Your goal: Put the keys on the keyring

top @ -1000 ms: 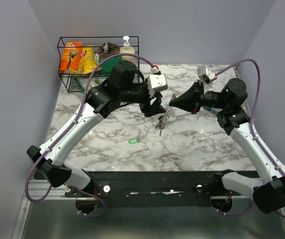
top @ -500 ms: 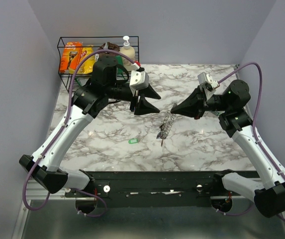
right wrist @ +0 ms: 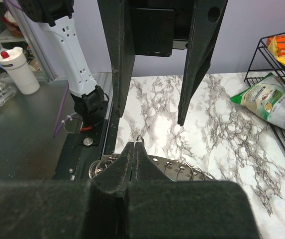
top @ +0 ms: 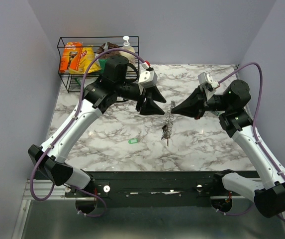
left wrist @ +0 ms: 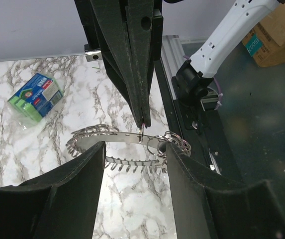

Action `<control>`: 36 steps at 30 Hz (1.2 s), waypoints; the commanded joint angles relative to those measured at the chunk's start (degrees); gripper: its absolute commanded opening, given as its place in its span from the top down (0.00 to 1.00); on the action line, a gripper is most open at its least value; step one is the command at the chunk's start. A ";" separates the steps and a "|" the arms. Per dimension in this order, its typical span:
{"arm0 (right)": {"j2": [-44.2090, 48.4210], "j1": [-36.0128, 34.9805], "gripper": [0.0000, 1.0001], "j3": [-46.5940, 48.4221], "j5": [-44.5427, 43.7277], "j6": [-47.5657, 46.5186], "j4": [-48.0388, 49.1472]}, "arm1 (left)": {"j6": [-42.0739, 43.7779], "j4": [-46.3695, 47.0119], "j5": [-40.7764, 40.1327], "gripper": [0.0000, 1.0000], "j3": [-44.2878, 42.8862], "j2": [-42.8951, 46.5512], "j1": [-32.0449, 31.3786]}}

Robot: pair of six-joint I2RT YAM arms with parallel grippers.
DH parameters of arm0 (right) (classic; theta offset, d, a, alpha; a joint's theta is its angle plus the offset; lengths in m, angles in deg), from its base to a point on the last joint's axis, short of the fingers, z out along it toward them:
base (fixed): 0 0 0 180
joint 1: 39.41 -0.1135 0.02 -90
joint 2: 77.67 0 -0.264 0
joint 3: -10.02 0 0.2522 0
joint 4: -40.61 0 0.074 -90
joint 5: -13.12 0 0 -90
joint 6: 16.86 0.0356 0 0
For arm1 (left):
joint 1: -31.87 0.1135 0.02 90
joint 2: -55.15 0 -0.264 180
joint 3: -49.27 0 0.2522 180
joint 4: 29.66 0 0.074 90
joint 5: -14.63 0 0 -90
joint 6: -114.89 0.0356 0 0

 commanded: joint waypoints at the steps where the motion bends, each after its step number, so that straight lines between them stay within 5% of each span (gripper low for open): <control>1: 0.94 -0.26 0.99 1.53 1.32 -0.33 0.45 | 0.50 -1.70 2.32 0.42 -2.71 -1.13 -0.64; 36: 0.85 -0.17 0.99 1.44 0.36 -0.07 0.89 | 3.58 -10.84 -0.75 0.75 -8.95 -7.20 -2.92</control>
